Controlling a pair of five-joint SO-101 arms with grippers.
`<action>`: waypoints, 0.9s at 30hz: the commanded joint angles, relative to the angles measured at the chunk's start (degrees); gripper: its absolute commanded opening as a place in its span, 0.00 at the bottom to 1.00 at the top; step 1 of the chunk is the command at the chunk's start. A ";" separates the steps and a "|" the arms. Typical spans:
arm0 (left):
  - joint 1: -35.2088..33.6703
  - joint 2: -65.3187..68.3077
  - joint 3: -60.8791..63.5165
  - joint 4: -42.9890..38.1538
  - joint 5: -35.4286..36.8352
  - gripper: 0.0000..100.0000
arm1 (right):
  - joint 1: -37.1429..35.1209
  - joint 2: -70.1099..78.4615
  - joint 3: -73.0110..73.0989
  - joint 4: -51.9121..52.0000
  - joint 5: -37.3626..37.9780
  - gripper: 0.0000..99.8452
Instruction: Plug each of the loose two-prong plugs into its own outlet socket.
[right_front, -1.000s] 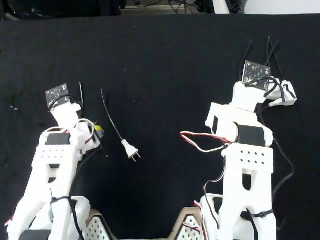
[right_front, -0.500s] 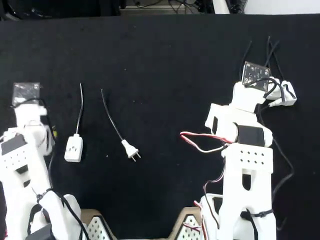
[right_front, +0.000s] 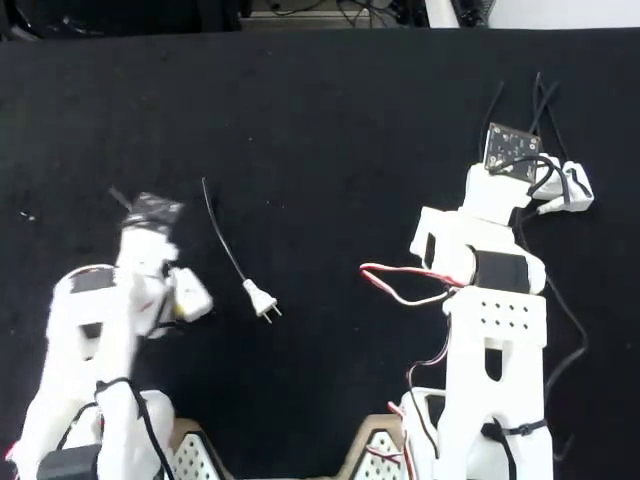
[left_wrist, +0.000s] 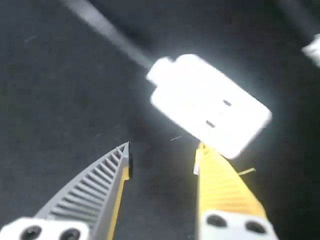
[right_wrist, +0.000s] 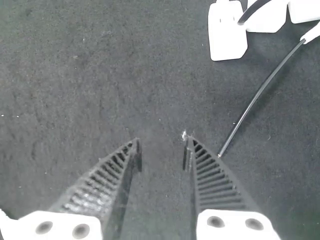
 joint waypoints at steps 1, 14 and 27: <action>13.67 0.09 -5.14 0.26 10.64 0.21 | 0.53 -2.07 -0.31 -1.23 -0.09 0.15; 5.41 0.70 -10.86 -14.42 14.77 0.21 | 0.35 -2.07 -0.31 -1.23 -0.09 0.15; 10.51 0.70 -8.75 5.80 -20.92 0.22 | 0.35 -2.07 -0.31 -1.23 -0.09 0.15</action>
